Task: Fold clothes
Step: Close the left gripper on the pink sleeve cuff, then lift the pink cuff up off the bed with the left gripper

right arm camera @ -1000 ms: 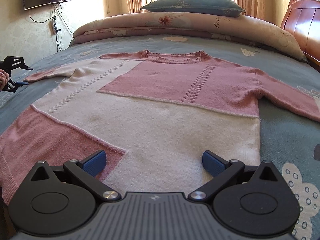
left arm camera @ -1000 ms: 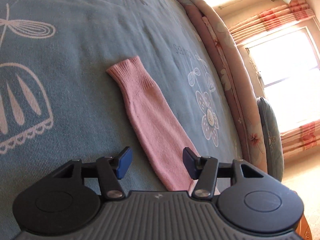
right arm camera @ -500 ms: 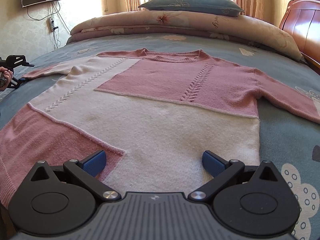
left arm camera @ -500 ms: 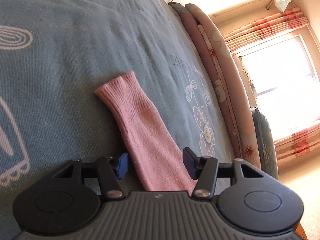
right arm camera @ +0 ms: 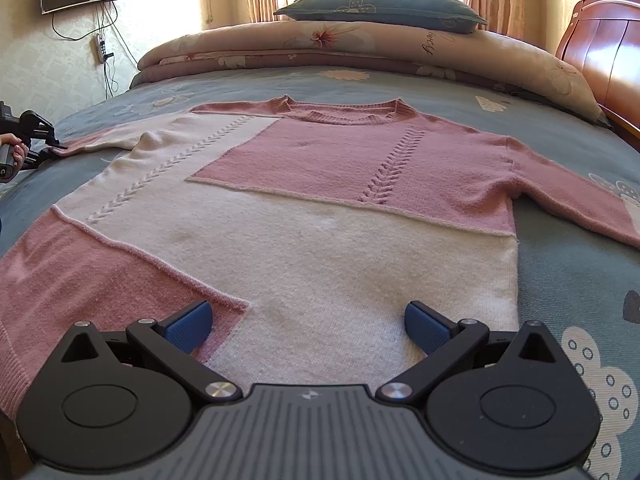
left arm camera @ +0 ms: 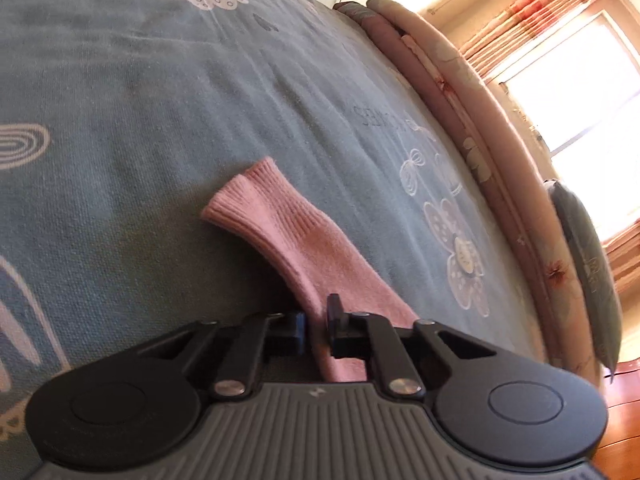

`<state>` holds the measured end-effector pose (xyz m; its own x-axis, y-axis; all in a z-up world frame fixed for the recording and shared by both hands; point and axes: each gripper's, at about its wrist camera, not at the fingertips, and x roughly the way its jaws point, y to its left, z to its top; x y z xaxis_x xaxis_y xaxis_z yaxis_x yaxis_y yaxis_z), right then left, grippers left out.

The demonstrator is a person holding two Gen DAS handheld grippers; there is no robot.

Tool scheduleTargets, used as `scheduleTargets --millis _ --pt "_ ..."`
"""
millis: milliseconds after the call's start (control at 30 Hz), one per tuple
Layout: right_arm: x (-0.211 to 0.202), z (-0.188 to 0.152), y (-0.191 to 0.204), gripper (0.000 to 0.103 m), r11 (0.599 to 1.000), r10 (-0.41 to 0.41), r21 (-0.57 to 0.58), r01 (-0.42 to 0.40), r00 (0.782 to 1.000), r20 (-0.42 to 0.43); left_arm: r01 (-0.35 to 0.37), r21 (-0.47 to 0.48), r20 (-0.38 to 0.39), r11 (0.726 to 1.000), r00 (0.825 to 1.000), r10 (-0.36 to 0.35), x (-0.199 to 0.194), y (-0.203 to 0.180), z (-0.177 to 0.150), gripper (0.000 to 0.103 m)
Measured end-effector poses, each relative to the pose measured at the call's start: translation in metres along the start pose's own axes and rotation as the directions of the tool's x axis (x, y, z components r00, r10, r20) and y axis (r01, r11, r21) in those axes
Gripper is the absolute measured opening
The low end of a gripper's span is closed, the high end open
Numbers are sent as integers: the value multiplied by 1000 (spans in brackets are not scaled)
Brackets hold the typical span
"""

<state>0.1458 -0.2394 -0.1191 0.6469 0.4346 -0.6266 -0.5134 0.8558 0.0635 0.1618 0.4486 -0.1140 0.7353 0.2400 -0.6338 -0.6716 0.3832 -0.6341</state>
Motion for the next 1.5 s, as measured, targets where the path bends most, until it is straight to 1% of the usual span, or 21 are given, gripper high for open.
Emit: scheduleTargets --millis 100,200,267,300,500,667,867,967,1033,1100,1133,1167,1200,1267,1367,1500 --pt "0 0 0 103 1000 1 1 -1 1000 2 -34 -8 -11 999 999 34 -1 -4 3 6" --pt "-1 0 0 103 1000 1 1 -1 1000 4 -100 60 -17 993 995 101 -7 -16 2 5" --pt "-1 -1 -1 103 1000 3 3 -3 1000 6 -132 98 -12 986 991 134 -9 -29 2 5" --pt "-2 -1 -1 103 1000 4 4 -4 1000 7 -135 117 -4 984 991 136 -12 -35 2 5" --pt "-3 -1 -3 103 1000 19 18 -19 1000 17 -102 208 35 973 995 97 -43 -76 1 5" --pt "-4 -2 -6 103 999 29 29 -30 999 25 -62 279 61 958 997 46 -63 -127 -3 5" --pt "-7 -3 -11 103 996 55 62 -58 998 43 -9 359 58 933 998 -13 -87 -183 -25 5" --pt "-8 -4 -14 103 994 69 80 -73 996 54 21 398 45 917 998 -42 -95 -210 -40 5" --pt "-7 -2 -9 103 997 46 61 -48 998 39 45 429 32 902 997 -65 -99 -230 -51 5" --pt "-5 3 7 103 999 -27 -26 27 1000 -4 68 460 19 885 996 -86 -103 -247 -63 5" --pt "-5 6 14 103 997 -56 -56 55 998 -9 78 476 13 876 995 -96 -105 -256 -69 5" --pt "-6 10 20 103 995 -74 -73 74 997 -5 86 494 5 865 995 -102 -106 -266 -75 5" --pt "-8 14 24 103 995 -72 -75 71 997 -1 94 512 -3 854 994 -107 -108 -275 -82 5" --pt "-13 22 26 103 999 -22 -44 22 1000 7 92 549 -6 831 994 -106 -111 -291 -96 5" --pt "-12 30 30 103 999 47 -23 -46 999 3 116 583 -24 804 992 -126 -114 -312 -113 5" --pt "-1 36 43 103 992 109 -63 -110 994 -23 135 618 -34 774 989 -145 -119 -336 -132 5"
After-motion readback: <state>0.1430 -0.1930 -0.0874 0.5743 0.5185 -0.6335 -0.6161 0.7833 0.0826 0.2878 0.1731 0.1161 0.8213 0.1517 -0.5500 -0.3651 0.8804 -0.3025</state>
